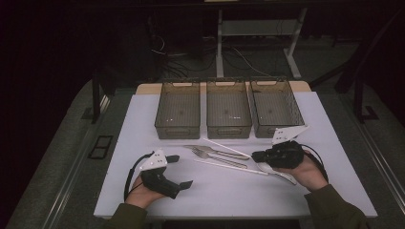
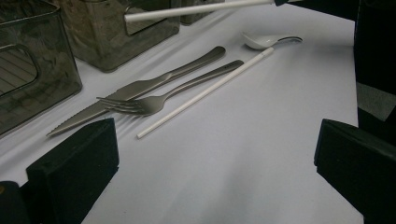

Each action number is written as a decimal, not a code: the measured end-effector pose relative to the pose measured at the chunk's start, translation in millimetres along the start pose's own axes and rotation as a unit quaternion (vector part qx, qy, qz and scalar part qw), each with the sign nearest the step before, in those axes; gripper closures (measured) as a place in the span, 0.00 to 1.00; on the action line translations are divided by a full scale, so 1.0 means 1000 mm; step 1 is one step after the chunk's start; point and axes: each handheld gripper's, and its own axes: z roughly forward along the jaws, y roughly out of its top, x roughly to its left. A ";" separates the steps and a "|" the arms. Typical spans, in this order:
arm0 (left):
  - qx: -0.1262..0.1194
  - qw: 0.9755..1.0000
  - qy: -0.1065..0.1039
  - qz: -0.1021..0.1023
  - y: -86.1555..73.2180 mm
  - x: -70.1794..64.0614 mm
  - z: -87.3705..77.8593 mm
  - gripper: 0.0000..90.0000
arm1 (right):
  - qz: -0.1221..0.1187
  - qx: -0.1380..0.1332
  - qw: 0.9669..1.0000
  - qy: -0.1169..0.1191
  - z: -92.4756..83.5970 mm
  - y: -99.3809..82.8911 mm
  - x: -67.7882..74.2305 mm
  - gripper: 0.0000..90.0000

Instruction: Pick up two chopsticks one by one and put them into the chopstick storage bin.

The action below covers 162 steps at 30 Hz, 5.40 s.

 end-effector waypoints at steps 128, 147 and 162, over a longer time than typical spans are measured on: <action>-0.011 1.000 -0.008 0.003 0.003 -0.004 0.000 0.00 | 0.037 -0.030 0.998 -0.029 0.083 0.144 -0.033 0.32; -0.009 1.000 -0.005 0.003 0.002 -0.004 0.001 0.00 | 0.037 -0.061 0.997 -0.009 0.039 0.080 -0.019 0.31; -0.009 1.000 -0.004 0.002 0.002 -0.003 0.001 0.00 | 0.037 -0.046 0.998 0.005 0.034 0.032 -0.010 0.48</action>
